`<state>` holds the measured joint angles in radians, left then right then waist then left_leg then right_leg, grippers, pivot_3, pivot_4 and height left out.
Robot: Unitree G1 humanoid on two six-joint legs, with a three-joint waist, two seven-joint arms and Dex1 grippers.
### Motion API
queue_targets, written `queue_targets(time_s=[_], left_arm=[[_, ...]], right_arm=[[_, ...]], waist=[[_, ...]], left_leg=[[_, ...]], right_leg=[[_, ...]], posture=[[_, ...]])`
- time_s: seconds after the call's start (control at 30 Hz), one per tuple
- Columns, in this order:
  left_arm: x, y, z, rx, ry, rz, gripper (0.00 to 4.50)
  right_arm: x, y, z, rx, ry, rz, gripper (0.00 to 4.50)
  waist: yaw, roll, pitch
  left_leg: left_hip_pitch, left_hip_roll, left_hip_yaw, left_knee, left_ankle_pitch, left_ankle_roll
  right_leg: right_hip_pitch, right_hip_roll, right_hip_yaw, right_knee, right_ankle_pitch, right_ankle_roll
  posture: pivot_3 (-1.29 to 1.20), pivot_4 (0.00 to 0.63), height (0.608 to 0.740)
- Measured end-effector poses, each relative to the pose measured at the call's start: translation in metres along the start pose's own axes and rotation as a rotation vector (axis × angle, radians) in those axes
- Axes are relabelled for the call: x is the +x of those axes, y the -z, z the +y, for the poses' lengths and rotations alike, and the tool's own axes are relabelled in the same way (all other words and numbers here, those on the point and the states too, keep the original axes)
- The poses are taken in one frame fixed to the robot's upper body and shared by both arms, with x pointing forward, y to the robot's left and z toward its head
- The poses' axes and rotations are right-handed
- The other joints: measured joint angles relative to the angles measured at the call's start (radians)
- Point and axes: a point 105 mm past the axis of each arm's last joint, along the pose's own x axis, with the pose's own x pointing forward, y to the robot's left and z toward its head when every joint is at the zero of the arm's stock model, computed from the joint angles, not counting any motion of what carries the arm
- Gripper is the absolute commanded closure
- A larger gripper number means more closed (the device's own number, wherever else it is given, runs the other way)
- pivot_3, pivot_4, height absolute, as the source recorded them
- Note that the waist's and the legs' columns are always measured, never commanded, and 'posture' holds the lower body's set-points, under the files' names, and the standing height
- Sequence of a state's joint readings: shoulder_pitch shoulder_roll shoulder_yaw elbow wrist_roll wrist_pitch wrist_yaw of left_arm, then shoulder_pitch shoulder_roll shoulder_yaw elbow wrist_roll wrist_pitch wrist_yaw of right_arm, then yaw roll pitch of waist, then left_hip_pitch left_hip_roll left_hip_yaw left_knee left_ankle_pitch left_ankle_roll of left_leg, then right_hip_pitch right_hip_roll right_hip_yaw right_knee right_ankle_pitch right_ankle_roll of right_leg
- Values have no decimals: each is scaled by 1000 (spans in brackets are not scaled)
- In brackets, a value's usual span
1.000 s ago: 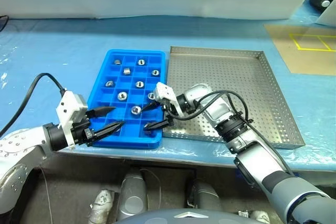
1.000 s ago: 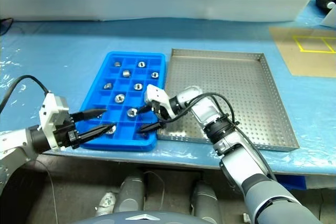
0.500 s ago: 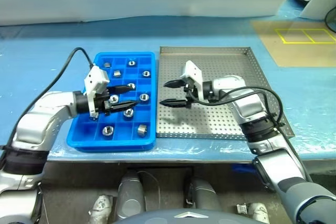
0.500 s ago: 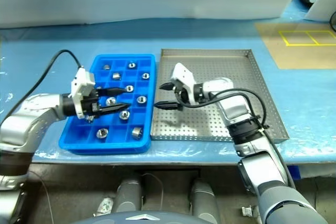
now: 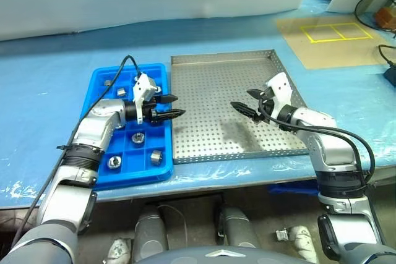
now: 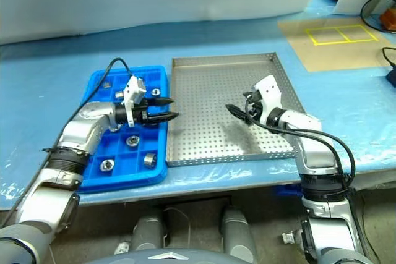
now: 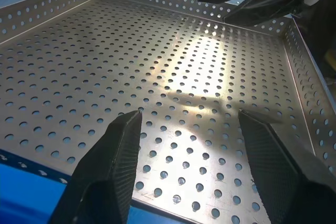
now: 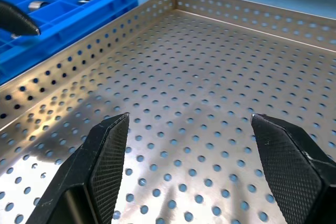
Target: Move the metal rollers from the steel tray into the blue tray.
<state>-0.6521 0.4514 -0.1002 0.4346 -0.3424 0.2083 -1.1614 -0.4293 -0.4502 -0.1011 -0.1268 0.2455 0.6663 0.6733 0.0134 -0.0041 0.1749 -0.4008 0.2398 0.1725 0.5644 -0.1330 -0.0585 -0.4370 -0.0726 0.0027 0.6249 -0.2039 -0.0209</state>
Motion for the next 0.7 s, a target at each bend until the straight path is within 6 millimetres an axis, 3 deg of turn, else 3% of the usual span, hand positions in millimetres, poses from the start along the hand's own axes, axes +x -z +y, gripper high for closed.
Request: queue_targets(time_s=[0.4, 0.7], left_arm=[[-4, -2, 15, 39, -140, -47, 1411], [-14, 0, 11, 25, -174, -61, 1411]], right_arm=[[10, -5, 0, 4, 22, -25, 673], [17, -2, 1, 4, -5, -13, 673]], waist=[[5, 0, 0], [11, 0, 0]], left_leg=[[0, 0, 0, 0, 0, 1], [0, 0, 0, 0, -1, 1]], right_leg=[[1, -1, -1, 0, 0, 0], [1, -1, -1, -1, 0, 0]], posture=[[-242, 150, 740], [-203, 150, 740]])
